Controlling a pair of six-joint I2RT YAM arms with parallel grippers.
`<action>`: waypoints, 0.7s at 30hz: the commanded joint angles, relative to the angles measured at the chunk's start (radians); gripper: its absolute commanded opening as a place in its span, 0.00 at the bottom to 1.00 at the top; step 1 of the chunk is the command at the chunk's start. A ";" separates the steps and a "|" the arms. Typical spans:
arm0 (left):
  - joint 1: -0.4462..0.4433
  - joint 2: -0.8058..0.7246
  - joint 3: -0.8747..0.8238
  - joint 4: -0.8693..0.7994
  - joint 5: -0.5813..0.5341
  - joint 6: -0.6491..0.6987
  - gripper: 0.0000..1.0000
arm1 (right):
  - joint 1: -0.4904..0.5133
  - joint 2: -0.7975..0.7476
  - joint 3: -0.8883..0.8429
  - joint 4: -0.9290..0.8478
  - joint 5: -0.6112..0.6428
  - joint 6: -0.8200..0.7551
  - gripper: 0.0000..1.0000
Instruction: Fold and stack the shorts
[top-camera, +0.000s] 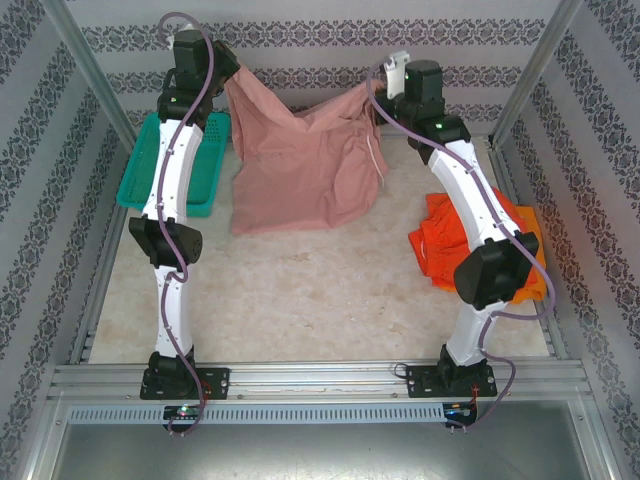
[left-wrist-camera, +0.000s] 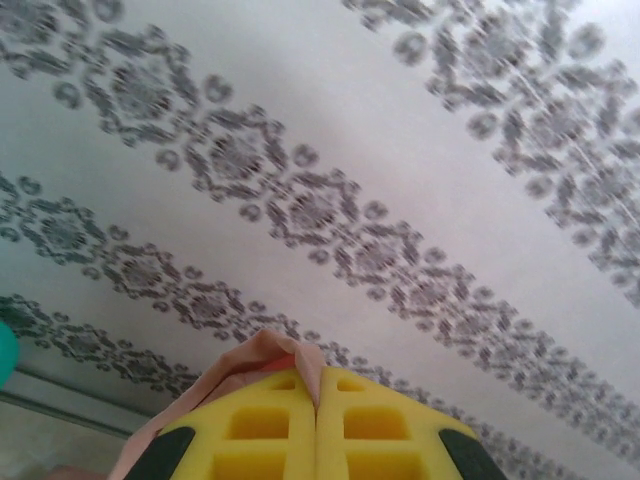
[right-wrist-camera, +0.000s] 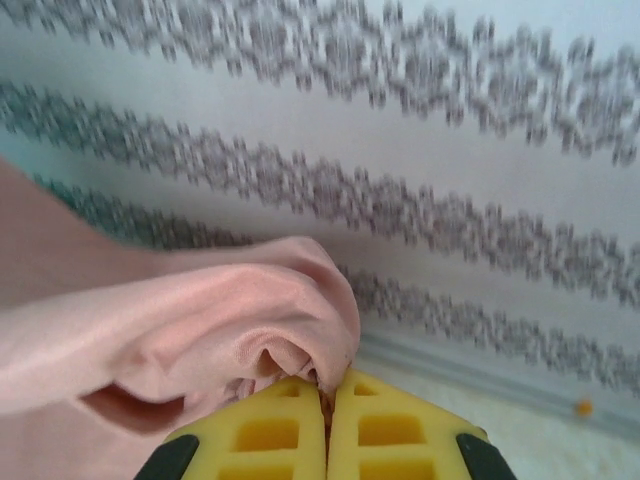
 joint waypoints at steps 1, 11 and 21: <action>0.033 0.011 0.020 0.125 -0.020 -0.073 0.00 | -0.003 0.110 0.206 -0.037 -0.005 -0.016 0.00; 0.089 -0.048 0.060 0.256 0.001 -0.101 0.00 | -0.031 0.304 0.702 -0.095 -0.029 -0.019 0.00; 0.091 -0.242 0.049 0.141 0.102 -0.026 0.00 | 0.001 -0.040 0.328 -0.061 -0.041 -0.042 0.00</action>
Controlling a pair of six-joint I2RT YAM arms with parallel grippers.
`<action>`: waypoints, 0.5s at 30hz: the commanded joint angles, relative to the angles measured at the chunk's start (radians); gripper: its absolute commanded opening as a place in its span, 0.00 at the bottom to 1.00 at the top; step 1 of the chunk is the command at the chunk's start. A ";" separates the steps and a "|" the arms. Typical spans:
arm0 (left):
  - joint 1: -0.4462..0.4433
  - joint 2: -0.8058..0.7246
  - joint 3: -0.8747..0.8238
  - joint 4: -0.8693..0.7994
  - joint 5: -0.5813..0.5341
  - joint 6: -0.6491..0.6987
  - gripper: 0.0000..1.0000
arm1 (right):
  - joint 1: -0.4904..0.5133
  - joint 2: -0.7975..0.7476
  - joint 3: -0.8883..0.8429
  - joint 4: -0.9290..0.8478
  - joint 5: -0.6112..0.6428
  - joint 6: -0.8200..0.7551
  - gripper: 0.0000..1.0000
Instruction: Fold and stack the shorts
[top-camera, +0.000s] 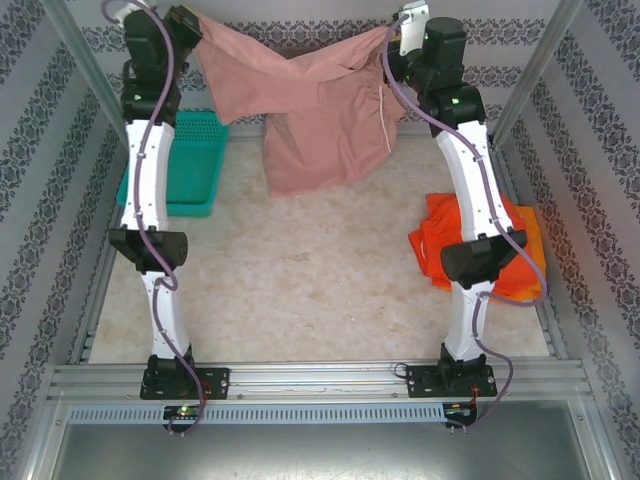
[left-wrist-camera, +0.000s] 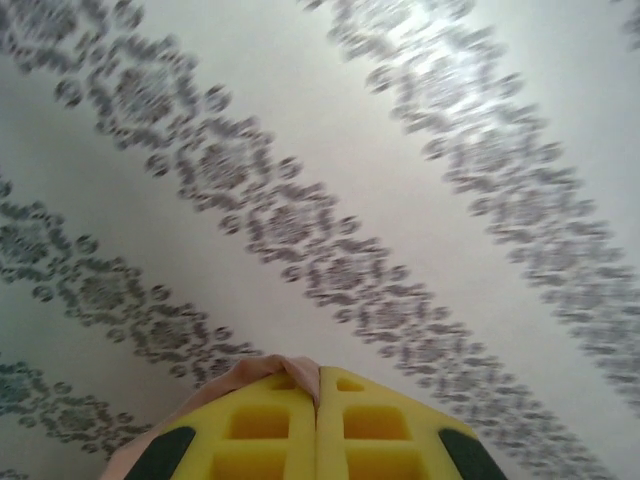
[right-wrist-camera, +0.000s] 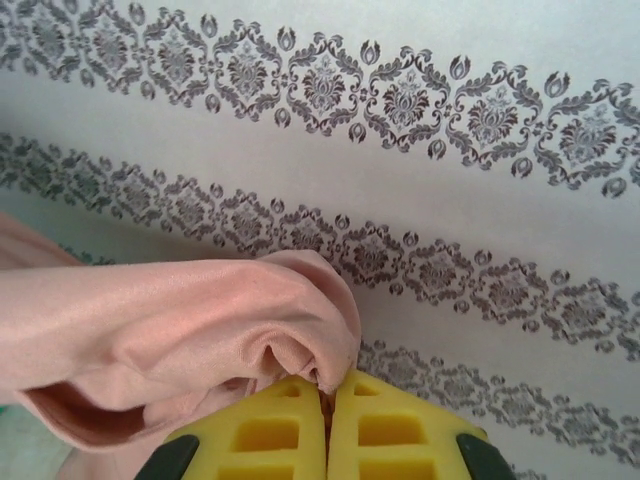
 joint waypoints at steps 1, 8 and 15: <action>0.010 -0.126 0.028 -0.012 0.053 0.043 0.00 | 0.038 -0.203 -0.147 0.078 -0.003 -0.023 0.00; 0.009 -0.271 0.014 -0.069 0.062 0.084 0.00 | 0.164 -0.480 -0.420 0.082 0.044 -0.075 0.00; 0.009 -0.410 -0.016 -0.087 0.053 0.114 0.00 | 0.304 -0.694 -0.549 0.078 0.082 -0.045 0.00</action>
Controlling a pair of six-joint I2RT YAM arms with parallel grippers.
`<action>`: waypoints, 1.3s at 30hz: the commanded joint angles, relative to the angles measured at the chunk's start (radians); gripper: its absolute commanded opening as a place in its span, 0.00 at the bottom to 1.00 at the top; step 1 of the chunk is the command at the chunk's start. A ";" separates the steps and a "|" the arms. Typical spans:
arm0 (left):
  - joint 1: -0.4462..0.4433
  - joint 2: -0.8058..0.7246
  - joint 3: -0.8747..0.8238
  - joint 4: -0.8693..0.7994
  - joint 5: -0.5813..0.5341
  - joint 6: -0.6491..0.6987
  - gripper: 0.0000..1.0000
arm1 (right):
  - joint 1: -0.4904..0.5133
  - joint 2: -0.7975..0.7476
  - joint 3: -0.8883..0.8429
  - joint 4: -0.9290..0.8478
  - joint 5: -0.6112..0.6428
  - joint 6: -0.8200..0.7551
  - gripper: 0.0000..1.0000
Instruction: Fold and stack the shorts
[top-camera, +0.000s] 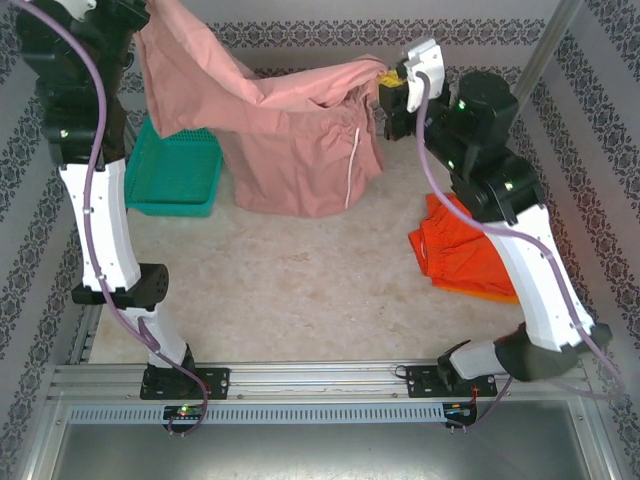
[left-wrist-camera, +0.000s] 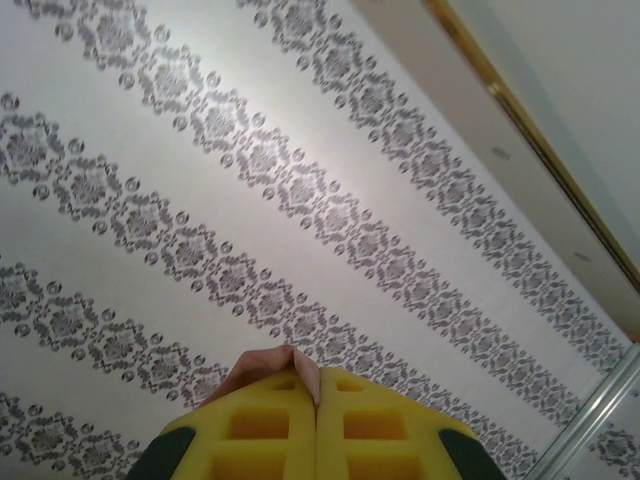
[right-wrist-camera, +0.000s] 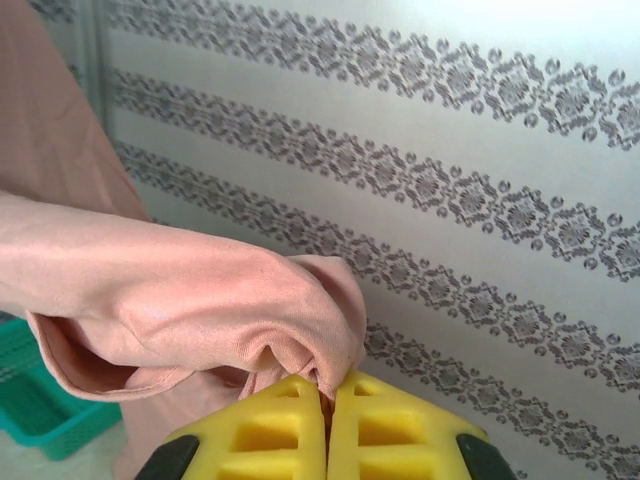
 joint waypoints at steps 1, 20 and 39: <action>0.007 -0.060 -0.009 -0.013 0.009 0.042 0.00 | 0.039 -0.092 -0.045 0.042 0.051 0.026 0.00; -0.046 0.259 -0.040 0.000 0.071 0.048 0.00 | -0.077 -0.194 -0.531 0.008 0.284 0.185 0.01; -0.127 0.740 -0.002 0.317 0.042 0.043 0.68 | -0.438 0.651 0.000 -0.047 0.004 0.512 0.57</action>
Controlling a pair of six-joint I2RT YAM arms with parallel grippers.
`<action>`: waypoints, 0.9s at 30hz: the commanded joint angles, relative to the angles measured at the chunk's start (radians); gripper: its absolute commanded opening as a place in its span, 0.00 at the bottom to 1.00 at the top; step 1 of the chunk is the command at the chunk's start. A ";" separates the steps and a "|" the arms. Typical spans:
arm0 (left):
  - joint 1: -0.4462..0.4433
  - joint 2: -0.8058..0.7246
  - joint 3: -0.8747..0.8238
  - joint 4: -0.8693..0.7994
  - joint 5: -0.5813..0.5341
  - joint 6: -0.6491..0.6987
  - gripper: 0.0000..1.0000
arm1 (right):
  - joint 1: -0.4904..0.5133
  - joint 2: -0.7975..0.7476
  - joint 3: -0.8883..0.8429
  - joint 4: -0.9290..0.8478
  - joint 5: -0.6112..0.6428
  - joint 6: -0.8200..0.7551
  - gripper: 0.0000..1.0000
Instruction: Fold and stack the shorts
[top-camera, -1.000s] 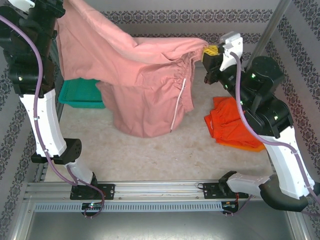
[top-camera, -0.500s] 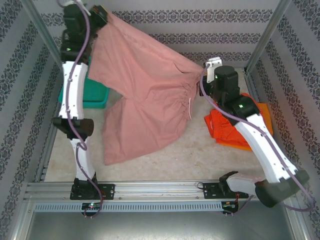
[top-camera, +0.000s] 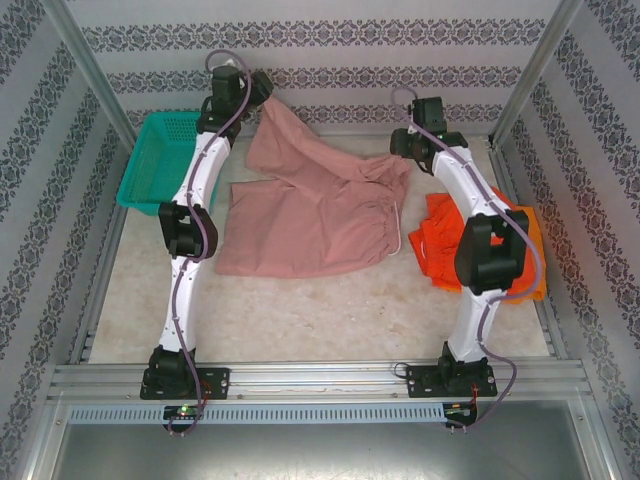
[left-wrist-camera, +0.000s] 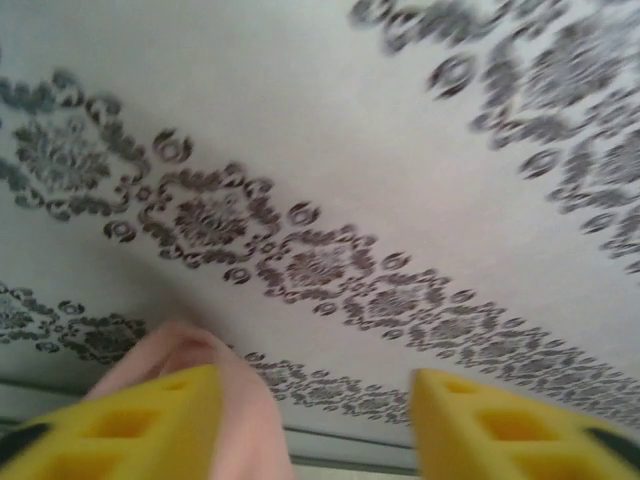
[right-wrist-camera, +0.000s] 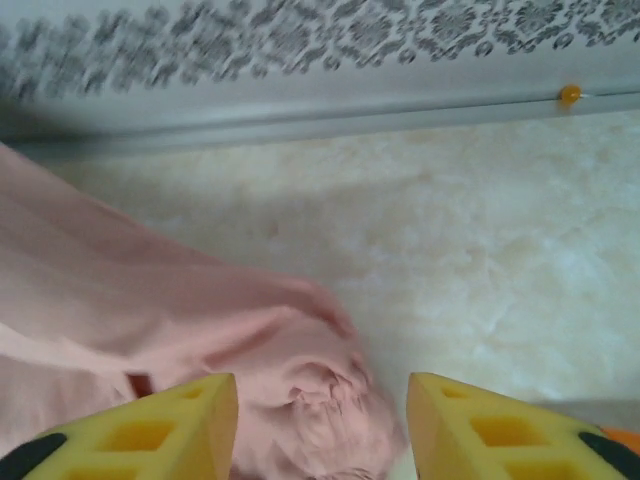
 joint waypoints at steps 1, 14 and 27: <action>-0.013 -0.057 0.042 0.104 0.010 0.005 0.75 | -0.043 0.034 0.146 -0.055 -0.048 0.131 0.60; -0.143 -0.586 -0.655 0.041 0.068 0.114 1.00 | 0.058 -0.189 -0.201 0.040 -0.273 0.111 0.80; -0.257 -0.939 -1.674 0.527 -0.010 -0.121 0.96 | 0.141 0.100 -0.049 0.004 -0.447 0.141 0.86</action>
